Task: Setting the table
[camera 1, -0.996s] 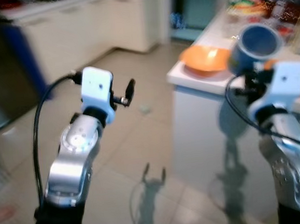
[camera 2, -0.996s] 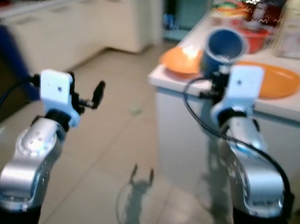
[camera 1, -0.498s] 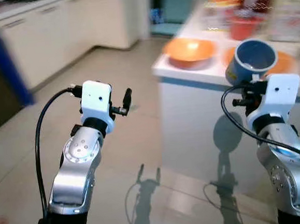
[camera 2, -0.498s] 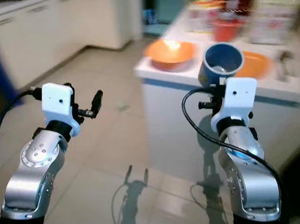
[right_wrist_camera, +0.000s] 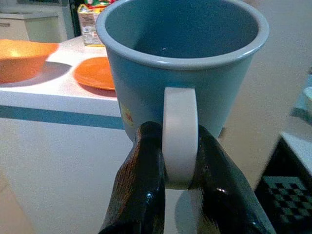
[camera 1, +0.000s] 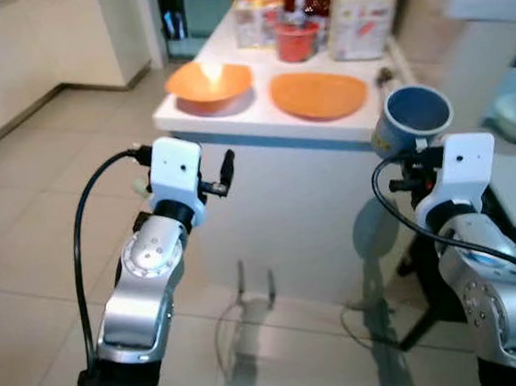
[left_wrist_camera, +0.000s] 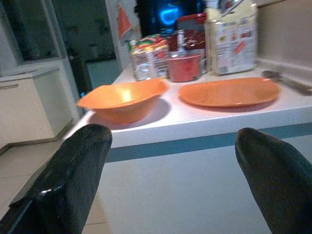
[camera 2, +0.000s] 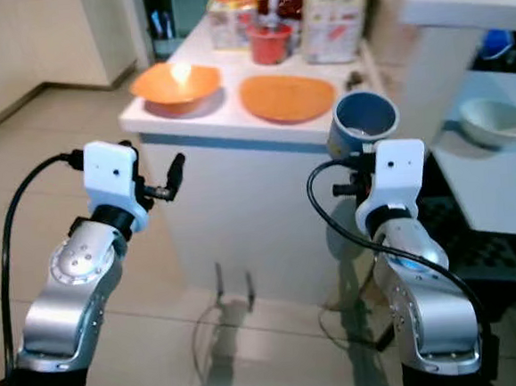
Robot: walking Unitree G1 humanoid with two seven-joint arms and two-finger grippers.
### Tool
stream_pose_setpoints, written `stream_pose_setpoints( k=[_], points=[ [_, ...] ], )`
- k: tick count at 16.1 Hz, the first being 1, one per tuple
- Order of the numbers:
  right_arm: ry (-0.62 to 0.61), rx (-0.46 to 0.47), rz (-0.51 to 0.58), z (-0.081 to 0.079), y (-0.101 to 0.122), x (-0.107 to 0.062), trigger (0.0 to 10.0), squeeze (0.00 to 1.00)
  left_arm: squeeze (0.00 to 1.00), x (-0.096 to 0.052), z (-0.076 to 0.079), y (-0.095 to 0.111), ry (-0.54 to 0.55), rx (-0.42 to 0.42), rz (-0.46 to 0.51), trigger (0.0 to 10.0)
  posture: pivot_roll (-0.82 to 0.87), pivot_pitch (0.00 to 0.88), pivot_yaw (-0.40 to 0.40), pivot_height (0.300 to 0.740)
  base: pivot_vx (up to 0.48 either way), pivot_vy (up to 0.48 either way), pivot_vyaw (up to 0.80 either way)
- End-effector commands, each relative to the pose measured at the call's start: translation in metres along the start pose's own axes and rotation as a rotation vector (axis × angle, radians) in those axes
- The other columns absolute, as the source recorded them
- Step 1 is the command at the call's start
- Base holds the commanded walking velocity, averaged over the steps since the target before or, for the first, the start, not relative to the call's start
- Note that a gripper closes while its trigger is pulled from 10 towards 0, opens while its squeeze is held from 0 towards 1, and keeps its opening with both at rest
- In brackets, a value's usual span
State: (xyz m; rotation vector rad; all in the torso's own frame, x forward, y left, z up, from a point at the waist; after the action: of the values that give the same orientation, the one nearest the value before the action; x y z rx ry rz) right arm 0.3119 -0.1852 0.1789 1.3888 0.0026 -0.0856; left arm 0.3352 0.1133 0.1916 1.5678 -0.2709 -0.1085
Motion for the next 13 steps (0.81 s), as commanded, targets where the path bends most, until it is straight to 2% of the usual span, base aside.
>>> stream_pose_setpoints(
  k=[1, 8, 13],
  points=[
    [-0.014, -0.013, -0.020, 0.0053, -0.0022, 0.0009, 10.0, 0.00, 0.00, 0.0029, 0.0075, 0.0021, -0.017, 0.010, 0.011, 10.0, -0.07, 0.000, -0.008, 0.740, 0.000, -0.480, 0.00],
    [-0.018, -0.022, -0.030, 0.0070, -0.0029, -0.0004, 10.0, 0.00, 0.00, 0.0036, 0.0124, -0.0005, -0.040, 0.038, 0.011, 10.0, -0.08, 0.000, 0.001, 0.740, 0.000, -0.474, 0.00],
    [-0.049, 0.029, -0.052, 0.0064, -0.0080, -0.0035, 10.0, 0.00, 0.00, 0.0002, 0.0106, -0.0028, -0.038, 0.048, 0.006, 10.0, -0.07, 0.000, -0.004, 0.740, 0.000, -0.474, 0.00]
  ],
)
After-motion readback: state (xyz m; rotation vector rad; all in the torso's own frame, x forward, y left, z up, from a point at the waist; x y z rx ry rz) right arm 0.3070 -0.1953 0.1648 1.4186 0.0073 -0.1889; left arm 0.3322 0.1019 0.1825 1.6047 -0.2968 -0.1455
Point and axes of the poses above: a point about 5 cm out from each wrist's last joint towards the gripper, its own x axis pointing out of the wrist towards the gripper, its own y axis along the axis of the wrist's last joint, z = x × y, the point moved 4 cm from there along x, pointing out of the wrist towards the gripper, and after that the axes turned 9 degrees about -x, right-handed, at the moved point
